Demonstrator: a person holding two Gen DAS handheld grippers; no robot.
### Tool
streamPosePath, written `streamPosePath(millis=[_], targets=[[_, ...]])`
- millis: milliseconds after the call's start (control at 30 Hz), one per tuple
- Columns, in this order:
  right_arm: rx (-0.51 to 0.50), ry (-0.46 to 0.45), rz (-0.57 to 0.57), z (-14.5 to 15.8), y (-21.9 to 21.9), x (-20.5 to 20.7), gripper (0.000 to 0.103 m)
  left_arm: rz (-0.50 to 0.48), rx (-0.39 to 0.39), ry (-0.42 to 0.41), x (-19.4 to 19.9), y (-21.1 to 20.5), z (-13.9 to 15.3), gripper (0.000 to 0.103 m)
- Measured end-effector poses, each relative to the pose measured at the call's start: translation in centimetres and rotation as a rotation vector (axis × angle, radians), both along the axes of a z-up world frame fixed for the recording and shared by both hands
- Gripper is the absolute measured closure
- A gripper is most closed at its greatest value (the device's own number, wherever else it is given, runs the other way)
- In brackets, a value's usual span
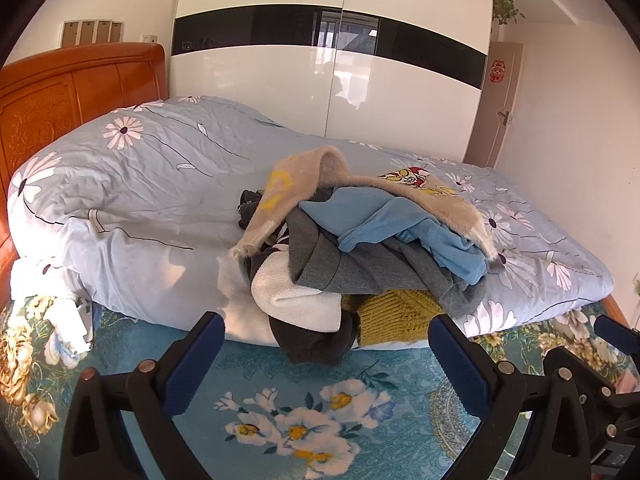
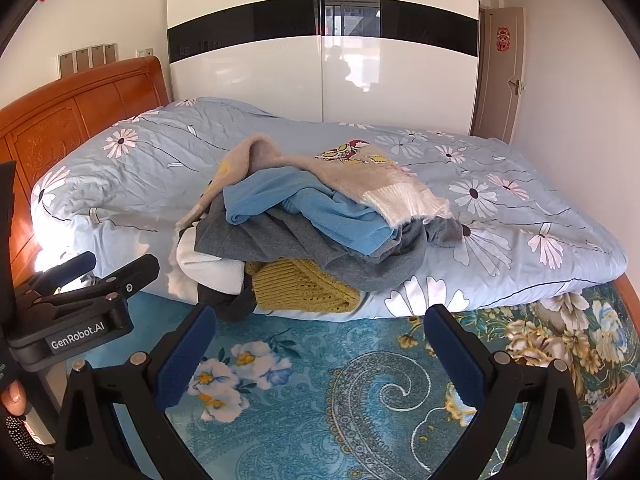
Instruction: Fold clothes
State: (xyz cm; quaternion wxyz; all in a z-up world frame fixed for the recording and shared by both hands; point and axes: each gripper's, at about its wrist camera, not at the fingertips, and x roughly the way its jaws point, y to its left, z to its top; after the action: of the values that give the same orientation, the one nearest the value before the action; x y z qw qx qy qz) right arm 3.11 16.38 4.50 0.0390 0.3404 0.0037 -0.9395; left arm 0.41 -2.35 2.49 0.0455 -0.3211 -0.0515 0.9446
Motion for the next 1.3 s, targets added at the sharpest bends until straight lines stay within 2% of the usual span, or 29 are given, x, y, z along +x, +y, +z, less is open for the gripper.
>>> streamPosePath(millis=[200,433,633,833,1033,1300], targets=[[-0.044,0.000,-0.002,0.0,0.7,0.1,0.000,-0.007,0.051,-0.031,-0.2,-0.6,-0.4,0.000],[-0.025,0.012,0.008,-0.1,1.2,0.3,0.000,0.027,0.023,-0.022,-0.4,-0.8,-0.4,0.000],[-0.021,0.019,0.016,-0.5,1.8,0.4,0.000,0.029,0.054,-0.048,-1.4,-0.7,-0.5,0.000],[-0.035,-0.006,0.011,-1.4,2.8,-0.1,0.000,0.039,0.041,-0.057,-1.9,0.1,-0.8,0.000],[-0.060,-0.020,-0.006,-2.2,4.0,-0.2,0.000,0.068,0.008,-0.033,-2.1,0.4,-0.9,0.000],[-0.074,-0.021,-0.003,-3.0,5.4,-0.3,0.000,0.071,0.021,0.025,-2.7,1.0,-0.7,0.000]])
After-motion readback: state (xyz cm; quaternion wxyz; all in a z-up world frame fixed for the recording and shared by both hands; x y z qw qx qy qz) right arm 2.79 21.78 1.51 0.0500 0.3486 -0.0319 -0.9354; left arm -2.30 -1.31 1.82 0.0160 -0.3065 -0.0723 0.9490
